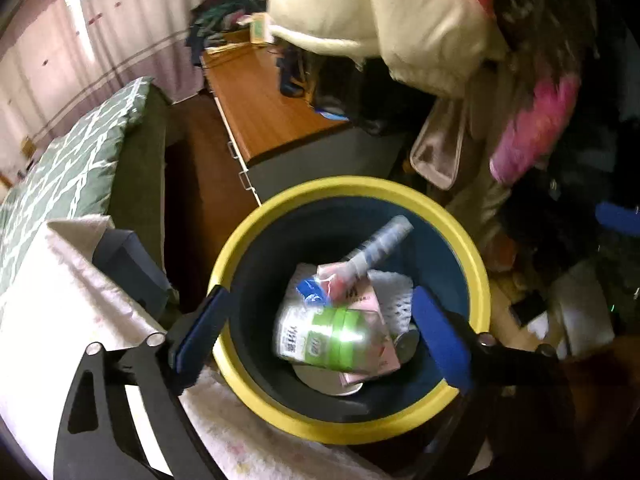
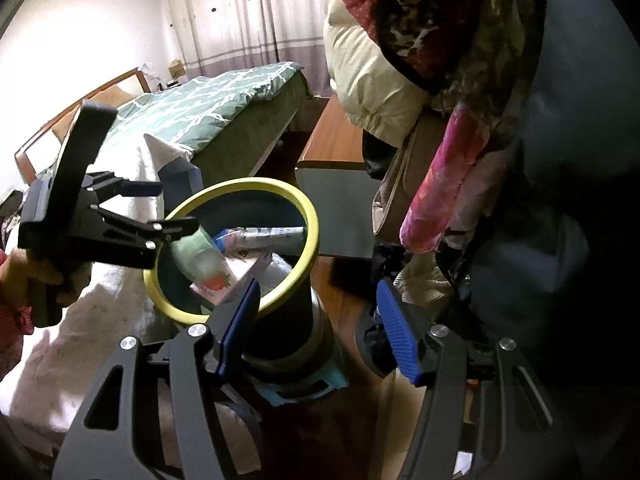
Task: Collect trash
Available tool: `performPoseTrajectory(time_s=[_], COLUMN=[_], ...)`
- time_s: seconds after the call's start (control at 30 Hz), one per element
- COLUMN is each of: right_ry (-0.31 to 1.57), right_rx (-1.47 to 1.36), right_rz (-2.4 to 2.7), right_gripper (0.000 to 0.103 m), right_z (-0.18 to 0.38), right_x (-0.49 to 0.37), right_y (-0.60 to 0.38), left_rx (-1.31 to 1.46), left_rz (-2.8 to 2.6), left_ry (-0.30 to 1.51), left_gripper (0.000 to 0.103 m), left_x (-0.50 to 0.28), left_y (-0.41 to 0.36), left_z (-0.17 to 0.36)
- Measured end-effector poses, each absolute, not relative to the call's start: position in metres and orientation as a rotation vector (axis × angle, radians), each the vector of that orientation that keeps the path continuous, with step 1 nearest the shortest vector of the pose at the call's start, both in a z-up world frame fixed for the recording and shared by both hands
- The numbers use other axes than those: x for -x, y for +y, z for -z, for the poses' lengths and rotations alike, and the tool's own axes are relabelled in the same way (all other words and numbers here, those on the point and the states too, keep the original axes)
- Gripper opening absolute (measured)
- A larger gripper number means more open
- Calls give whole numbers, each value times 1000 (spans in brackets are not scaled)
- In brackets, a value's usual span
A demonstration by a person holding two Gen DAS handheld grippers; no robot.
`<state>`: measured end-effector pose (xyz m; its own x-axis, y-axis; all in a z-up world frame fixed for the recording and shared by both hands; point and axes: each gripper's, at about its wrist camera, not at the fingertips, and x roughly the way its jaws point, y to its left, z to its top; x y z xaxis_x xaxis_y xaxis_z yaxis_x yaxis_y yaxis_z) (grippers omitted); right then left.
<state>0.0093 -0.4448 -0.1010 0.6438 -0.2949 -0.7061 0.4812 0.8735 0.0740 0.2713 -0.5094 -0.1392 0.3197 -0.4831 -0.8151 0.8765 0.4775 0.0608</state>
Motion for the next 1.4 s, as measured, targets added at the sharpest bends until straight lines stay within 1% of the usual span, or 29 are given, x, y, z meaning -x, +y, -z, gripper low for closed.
performPoseTrajectory(time_s=[0.07,0.2,0.33,0.4,0.57,0.63,0.77,0.93,1.07,1.2,1.4], right_ry=[748,735,721,714,686,673,642,587,540,498,453], right_rx=[-260,-250,-232,-225,-198,-184,-162,-144,-109,-84,-59], right_rz=[439,414,375,357,298,276,238,209,198,193,195], right_gripper=[58,58,59,62,63,63,67,71,80,85,89], right_z=[99,95,90,87,77,72,63,49,36,25,14], right_x=[-9,-11,-14,-15,-18,-18,-15,-6,6,19,39], right_y=[-440,-427,-406,-396,-362,-348,-324,-296,-274,-259,-245], left_rx=[-517,-435,-324,-252,-114,-102,-89,-35,21,55,36], left_rz=[951,894,768,714,573,506,398,268,193,161,118], left_ry=[828,771,662,630,570,535,495,501,497,488,473], left_gripper=[94,96,98,98,98,98,98,98,98,98,98], left_x=[-270,-257,-229,-214,-176,-158,-126,-93,-68,-44,-14], left_y=[-496,-449,-378,-340,-251,-223,-176,-120,-80,-52,-34], left_z=[130,97,54,38,12,4,-6,-8,-7,-5,-3])
